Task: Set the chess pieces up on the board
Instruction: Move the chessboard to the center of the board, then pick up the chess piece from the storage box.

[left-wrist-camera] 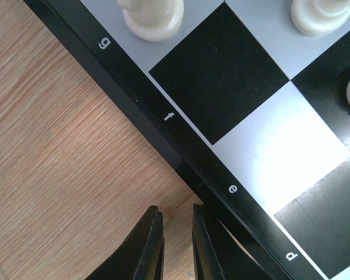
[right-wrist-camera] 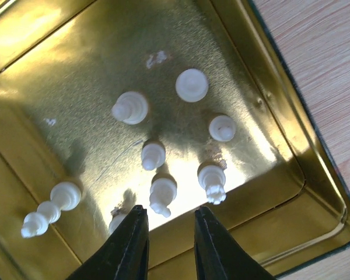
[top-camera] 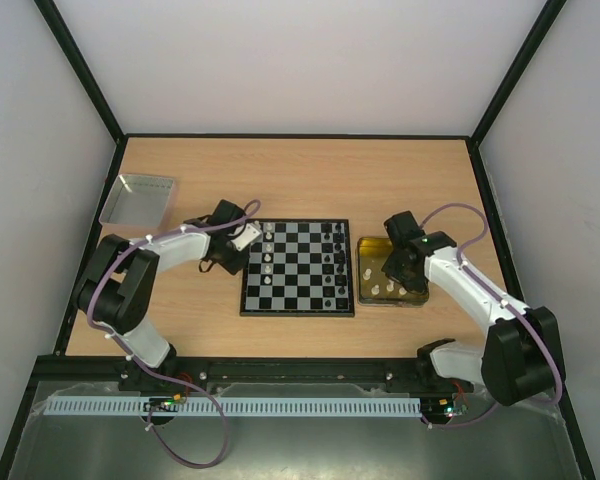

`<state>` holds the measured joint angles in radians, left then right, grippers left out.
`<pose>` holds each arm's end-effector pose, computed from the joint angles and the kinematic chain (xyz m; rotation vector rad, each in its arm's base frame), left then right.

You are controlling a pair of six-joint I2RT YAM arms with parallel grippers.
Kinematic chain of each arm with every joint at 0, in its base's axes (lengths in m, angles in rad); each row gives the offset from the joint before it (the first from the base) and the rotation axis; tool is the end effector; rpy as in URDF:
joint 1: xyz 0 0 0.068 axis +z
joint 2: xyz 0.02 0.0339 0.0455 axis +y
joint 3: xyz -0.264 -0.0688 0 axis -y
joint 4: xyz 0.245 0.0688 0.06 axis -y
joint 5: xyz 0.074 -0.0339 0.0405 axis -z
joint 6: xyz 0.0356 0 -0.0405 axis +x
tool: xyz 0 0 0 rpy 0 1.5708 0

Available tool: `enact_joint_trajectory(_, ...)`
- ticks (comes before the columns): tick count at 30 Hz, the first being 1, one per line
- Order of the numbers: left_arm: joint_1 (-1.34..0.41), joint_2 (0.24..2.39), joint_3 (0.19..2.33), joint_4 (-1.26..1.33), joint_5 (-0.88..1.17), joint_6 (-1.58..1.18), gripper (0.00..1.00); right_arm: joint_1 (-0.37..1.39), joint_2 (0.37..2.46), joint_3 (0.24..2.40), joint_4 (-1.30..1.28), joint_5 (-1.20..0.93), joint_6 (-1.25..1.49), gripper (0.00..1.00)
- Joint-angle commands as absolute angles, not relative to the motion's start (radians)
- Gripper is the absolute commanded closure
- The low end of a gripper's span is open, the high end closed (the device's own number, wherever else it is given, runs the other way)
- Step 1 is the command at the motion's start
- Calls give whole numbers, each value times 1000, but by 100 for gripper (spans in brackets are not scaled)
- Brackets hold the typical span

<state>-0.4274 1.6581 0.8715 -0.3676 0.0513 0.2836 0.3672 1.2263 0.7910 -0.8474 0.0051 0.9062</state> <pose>0.2749 -0.1272 0.1452 0.9632 2.5519 -0.1112 0.1955 0.0750 0.2080 0.7723 2.7921 0.2439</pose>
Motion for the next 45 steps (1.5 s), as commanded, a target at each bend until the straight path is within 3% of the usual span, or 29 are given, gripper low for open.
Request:
enact_joint_trajectory(1,-443,1690,884,-368,50,280,81,328,1247,775,-806,-2,866,78)
enact_joint_trajectory(18,-474,1709,881,-353,15,278,80,318,1319,743,-717,-41,832,79)
enact_joint_trajectory(31,-472,1696,858,-339,-21,279,55,304,1356,714,-665,-44,816,83)
enact_joint_trajectory(39,-447,1680,841,-331,-35,282,56,301,1373,720,-653,-37,812,84)
enact_joint_trajectory(45,-378,1655,838,-332,-16,284,66,298,1375,735,-661,-27,807,84)
